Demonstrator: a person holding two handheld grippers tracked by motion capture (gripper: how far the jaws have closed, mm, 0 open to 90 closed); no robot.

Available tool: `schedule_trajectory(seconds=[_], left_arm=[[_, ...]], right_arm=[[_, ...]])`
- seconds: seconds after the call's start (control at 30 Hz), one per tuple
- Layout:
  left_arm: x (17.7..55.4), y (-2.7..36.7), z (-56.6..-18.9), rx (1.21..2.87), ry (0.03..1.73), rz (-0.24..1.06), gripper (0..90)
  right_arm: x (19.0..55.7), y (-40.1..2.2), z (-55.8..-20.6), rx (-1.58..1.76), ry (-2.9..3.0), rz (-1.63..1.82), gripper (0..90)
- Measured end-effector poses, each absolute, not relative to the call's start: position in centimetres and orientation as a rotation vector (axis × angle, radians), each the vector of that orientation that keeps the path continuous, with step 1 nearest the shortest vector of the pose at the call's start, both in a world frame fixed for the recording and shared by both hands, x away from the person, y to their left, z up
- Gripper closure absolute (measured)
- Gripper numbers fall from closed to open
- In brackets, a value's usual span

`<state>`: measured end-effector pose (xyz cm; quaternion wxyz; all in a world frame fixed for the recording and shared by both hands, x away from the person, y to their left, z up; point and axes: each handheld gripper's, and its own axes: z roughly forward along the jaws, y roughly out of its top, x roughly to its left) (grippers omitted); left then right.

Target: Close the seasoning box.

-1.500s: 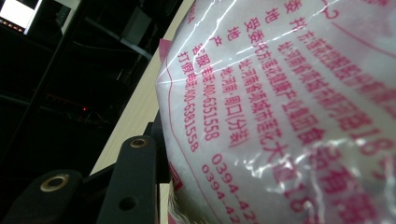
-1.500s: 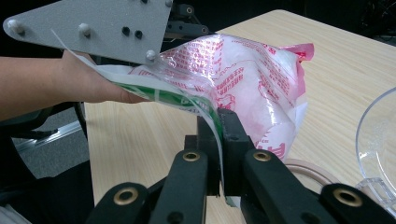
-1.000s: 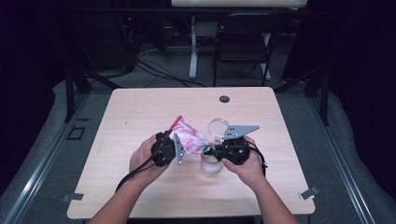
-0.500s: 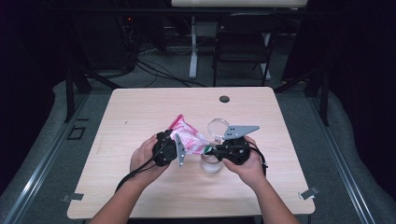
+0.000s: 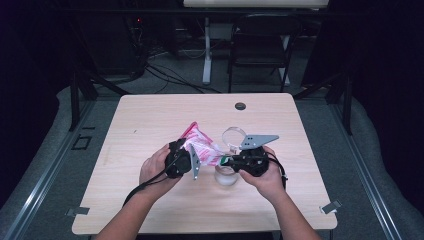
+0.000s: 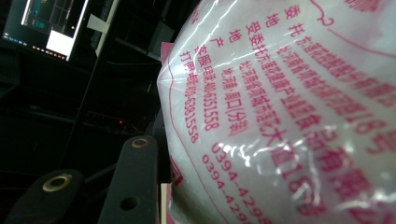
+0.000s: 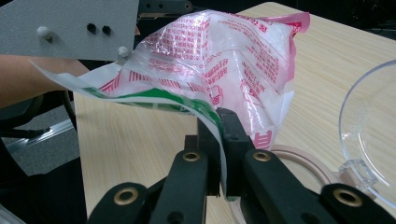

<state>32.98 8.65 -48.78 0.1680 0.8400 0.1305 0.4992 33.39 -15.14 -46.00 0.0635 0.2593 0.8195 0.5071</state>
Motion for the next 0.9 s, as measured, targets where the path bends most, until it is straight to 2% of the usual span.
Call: schedule_trajectory(seconds=[0.9], left_arm=[[32.8,7.4,-48.5,2.390,0.253,1.521,62.4]], right_arm=[[33.1,-16.3,-46.5,0.840,2.447,1.521,89.3]])
